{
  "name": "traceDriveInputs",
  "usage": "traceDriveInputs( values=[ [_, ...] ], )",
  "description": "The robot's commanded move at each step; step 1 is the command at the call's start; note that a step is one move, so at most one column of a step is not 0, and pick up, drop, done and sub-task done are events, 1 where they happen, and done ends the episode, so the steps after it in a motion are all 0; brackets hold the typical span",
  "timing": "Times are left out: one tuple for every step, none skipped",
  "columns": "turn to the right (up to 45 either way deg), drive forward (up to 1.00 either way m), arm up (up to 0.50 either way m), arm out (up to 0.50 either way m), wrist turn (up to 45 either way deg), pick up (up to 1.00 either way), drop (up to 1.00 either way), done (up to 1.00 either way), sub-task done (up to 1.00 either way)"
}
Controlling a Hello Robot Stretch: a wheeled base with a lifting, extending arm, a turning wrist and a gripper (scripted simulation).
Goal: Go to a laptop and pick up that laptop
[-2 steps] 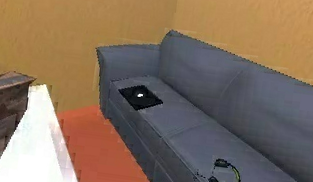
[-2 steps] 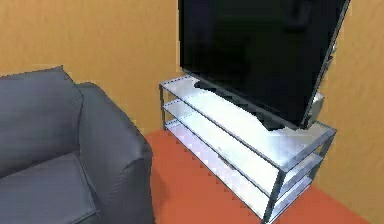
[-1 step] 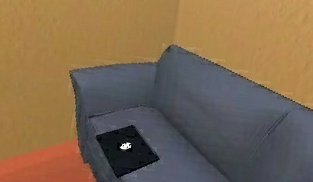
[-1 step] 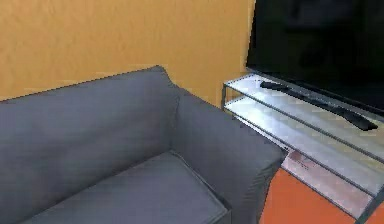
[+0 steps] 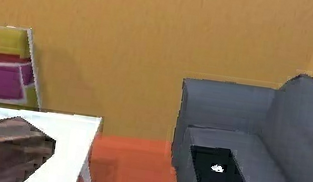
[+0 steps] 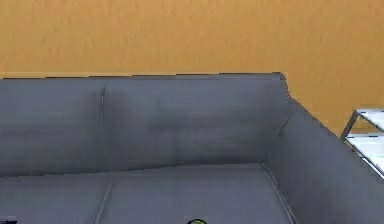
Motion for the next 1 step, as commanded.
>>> traceDriveInputs(
  values=[
    [0.0, 1.00, 0.00, 0.00, 0.0, 0.00, 0.00, 0.00, 0.00]
  ],
)
